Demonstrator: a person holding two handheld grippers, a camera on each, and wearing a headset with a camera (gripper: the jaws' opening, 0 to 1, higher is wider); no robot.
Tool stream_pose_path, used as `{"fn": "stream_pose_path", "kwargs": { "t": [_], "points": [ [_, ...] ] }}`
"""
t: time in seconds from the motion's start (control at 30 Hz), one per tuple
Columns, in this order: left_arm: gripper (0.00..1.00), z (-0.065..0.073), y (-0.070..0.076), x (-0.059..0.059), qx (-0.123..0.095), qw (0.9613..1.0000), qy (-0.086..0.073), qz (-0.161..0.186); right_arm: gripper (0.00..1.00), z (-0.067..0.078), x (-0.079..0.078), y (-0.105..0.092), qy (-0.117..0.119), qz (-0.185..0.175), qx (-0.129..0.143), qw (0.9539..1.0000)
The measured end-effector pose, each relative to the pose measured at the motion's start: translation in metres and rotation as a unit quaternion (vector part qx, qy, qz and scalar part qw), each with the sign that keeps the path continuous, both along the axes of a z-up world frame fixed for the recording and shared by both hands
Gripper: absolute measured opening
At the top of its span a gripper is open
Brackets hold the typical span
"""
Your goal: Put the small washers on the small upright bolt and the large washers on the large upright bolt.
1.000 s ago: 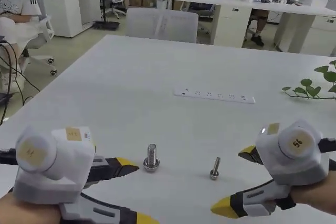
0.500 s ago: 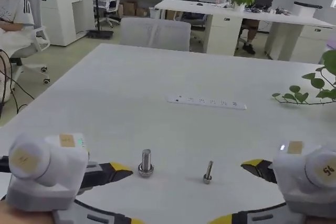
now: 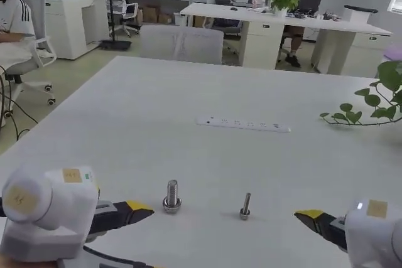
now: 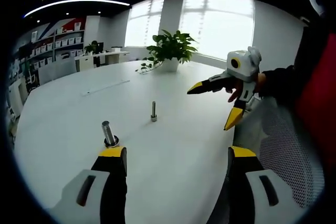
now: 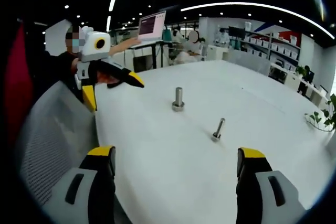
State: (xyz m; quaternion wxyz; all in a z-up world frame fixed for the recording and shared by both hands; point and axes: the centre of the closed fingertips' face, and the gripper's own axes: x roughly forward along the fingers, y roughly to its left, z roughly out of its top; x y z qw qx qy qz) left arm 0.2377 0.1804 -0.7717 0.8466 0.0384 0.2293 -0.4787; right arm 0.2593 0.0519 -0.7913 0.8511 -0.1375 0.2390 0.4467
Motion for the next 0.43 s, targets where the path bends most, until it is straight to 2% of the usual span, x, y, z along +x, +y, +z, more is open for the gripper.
{"fn": "stream_pose_path", "kwargs": {
  "t": [0.43],
  "points": [
    [0.78, -0.0012, 0.0022, -0.0005, -0.013, 0.9999, 0.006, 0.009, 0.97, -0.0033, 0.0003, 0.0004, 0.001, -0.005, 0.002, 1.0000]
  ]
}}
